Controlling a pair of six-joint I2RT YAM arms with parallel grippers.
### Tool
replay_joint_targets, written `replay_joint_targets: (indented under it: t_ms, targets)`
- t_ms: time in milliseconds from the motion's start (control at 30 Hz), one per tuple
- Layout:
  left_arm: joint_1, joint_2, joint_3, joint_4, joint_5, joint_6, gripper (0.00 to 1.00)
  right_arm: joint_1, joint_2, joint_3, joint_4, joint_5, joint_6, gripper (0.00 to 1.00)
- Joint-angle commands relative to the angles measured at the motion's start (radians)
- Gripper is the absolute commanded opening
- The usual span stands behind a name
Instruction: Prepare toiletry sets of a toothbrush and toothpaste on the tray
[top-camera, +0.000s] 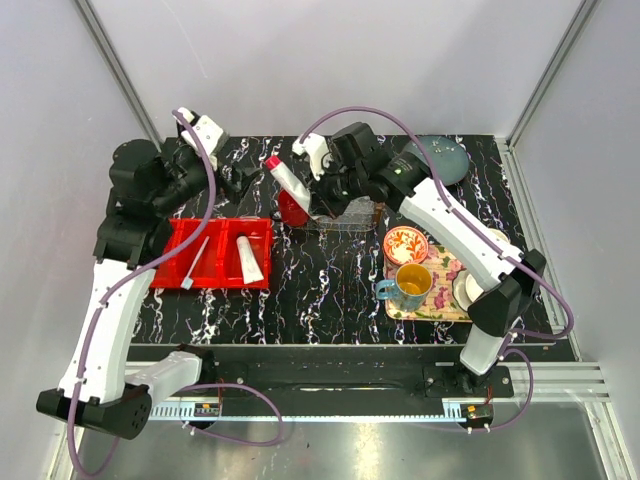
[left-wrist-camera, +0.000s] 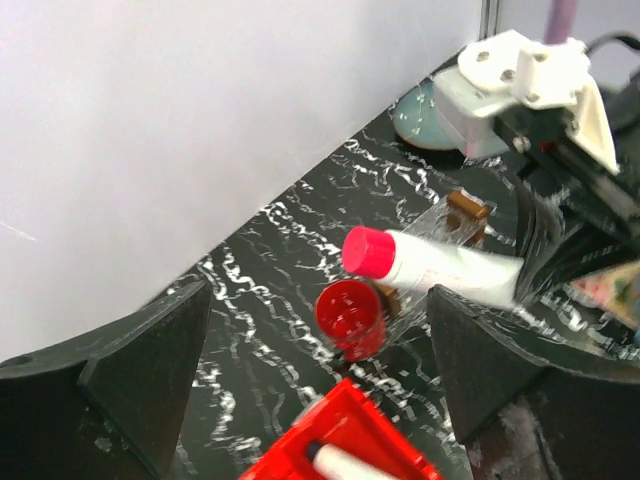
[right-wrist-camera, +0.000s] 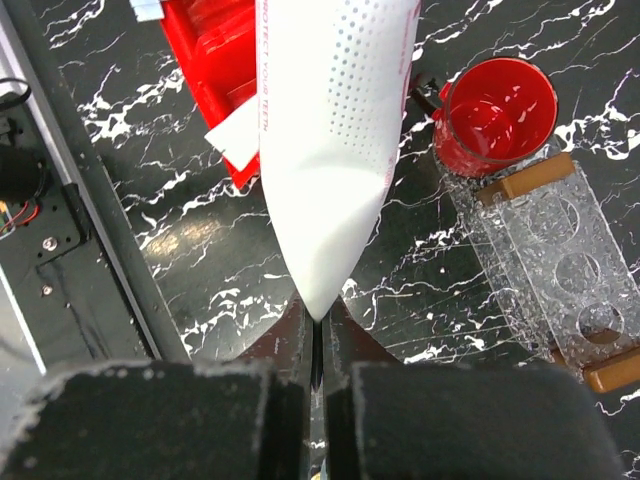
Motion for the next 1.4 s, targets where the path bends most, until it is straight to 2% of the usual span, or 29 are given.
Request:
replay_joint_targets:
  t_ms: [0,133,300,433,533,633,1000,1367]
  targets:
    - [-0.004,-0.02,0.112,-0.202,0.095,0.304,0.93,-0.016,-0.032,0.087,-0.108,-0.074,-0.072,0.0]
    - [-0.035,-0.026,0.14,-0.315,0.118,0.51,0.94,-0.028,-0.024,0.12,-0.194,-0.118,-0.116,0.0]
    - [-0.082,-0.011,0.193,-0.418,0.125,0.668,0.94,-0.057,0.012,0.201,-0.318,-0.197,-0.145,0.0]
    - [-0.188,0.02,0.236,-0.515,0.011,0.834,0.94,-0.073,0.065,0.301,-0.418,-0.25,-0.168,0.0]
    - [-0.252,0.044,0.261,-0.526,-0.074,0.903,0.94,-0.074,0.138,0.39,-0.499,-0.286,-0.179,0.0]
    - [-0.288,0.072,0.271,-0.524,-0.114,0.94,0.95,-0.073,0.181,0.456,-0.564,-0.298,-0.192,0.0]
    - [-0.368,0.116,0.219,-0.521,-0.226,1.093,0.92,-0.073,0.197,0.455,-0.576,-0.346,-0.181,0.0]
    - [-0.423,0.148,0.172,-0.501,-0.266,1.155,0.88,-0.073,0.189,0.459,-0.593,-0.389,-0.178,0.0]
